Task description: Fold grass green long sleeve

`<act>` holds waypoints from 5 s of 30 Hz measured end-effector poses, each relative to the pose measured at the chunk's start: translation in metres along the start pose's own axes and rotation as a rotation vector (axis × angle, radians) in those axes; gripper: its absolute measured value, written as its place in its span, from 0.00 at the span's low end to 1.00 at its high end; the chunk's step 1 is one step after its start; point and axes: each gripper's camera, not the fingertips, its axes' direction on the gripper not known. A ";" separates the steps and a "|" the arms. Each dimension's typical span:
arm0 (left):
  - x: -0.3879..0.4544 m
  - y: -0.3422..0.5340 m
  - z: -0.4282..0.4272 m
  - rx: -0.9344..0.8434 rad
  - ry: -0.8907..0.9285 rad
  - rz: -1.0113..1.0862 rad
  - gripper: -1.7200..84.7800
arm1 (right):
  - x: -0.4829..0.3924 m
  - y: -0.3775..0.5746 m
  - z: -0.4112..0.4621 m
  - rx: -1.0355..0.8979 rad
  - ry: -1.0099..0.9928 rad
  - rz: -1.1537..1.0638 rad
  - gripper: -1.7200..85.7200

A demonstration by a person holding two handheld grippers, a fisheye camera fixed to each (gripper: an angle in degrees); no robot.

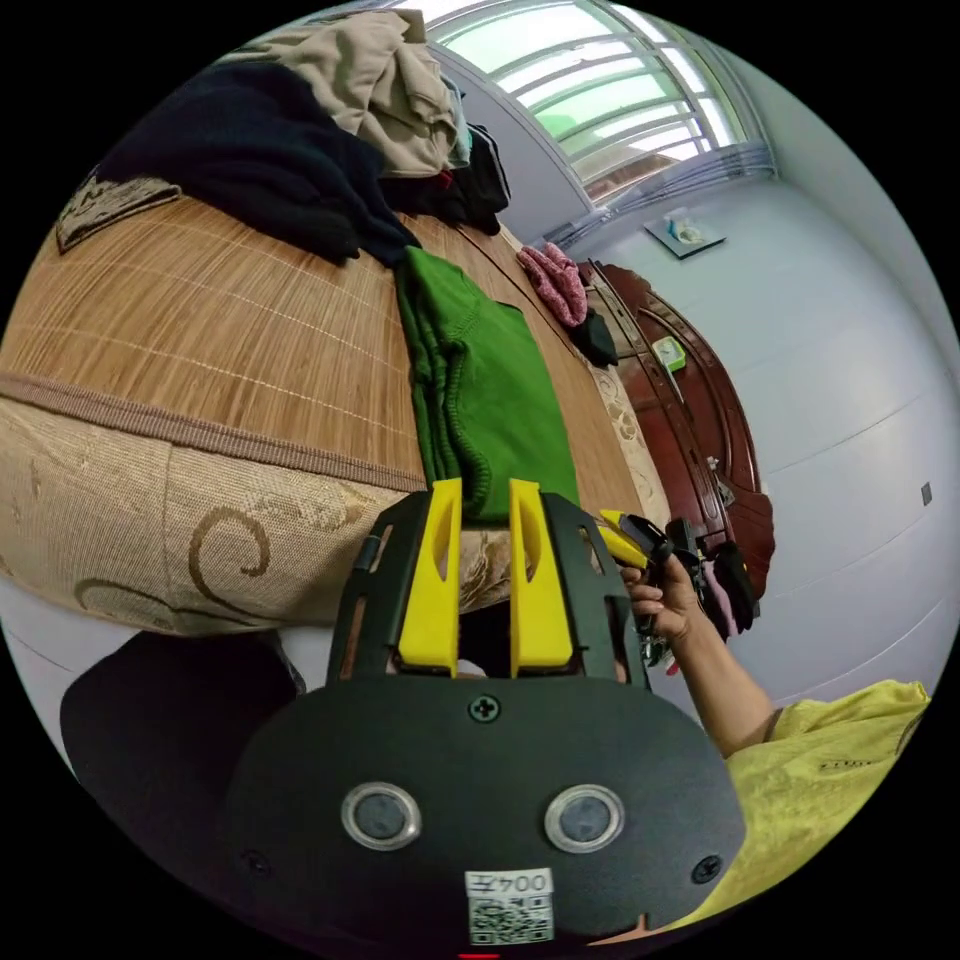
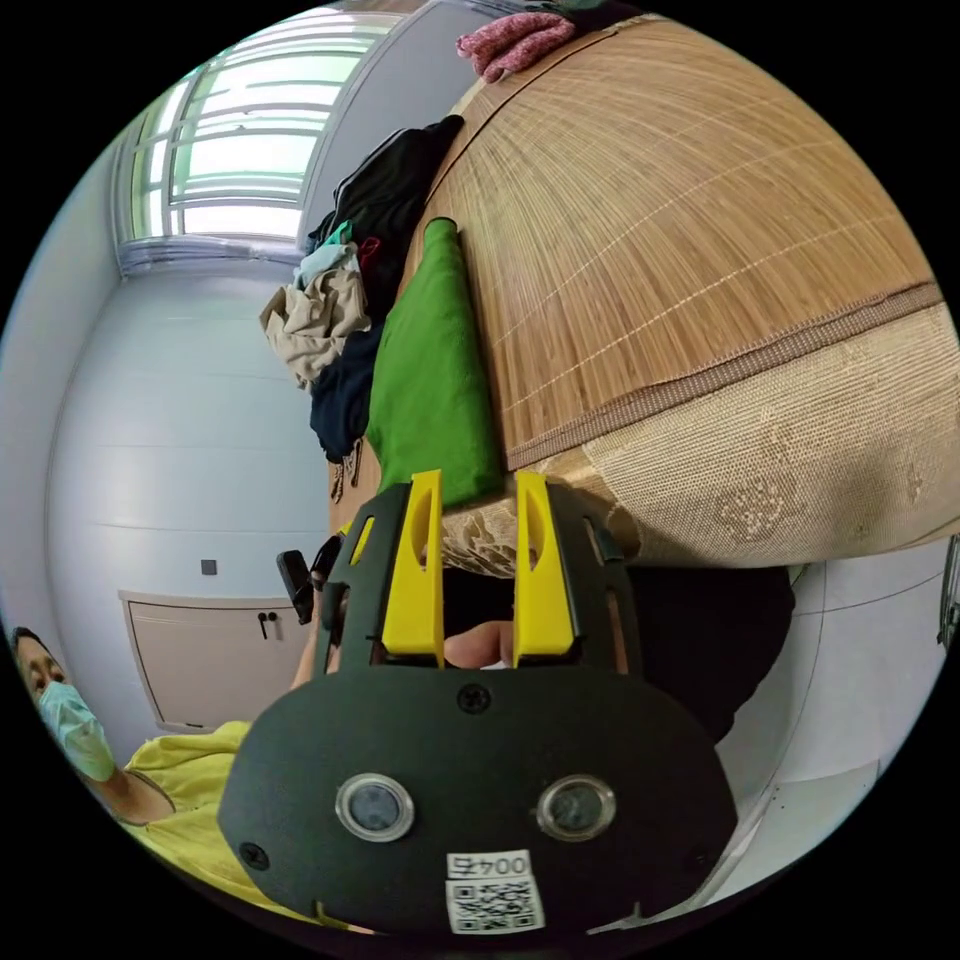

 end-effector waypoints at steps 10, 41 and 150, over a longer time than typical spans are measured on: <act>0.021 -0.018 0.027 -0.101 -0.165 0.119 0.10 | 0.005 -0.018 0.009 -0.024 -0.002 -0.004 0.12; 0.194 -0.171 0.074 -0.279 -0.592 0.443 0.07 | -0.123 -0.061 0.092 -0.086 0.602 -0.397 0.09; 0.088 -0.206 0.050 -0.291 -0.609 0.531 0.03 | 0.000 -0.229 -0.361 0.362 0.824 -0.121 0.01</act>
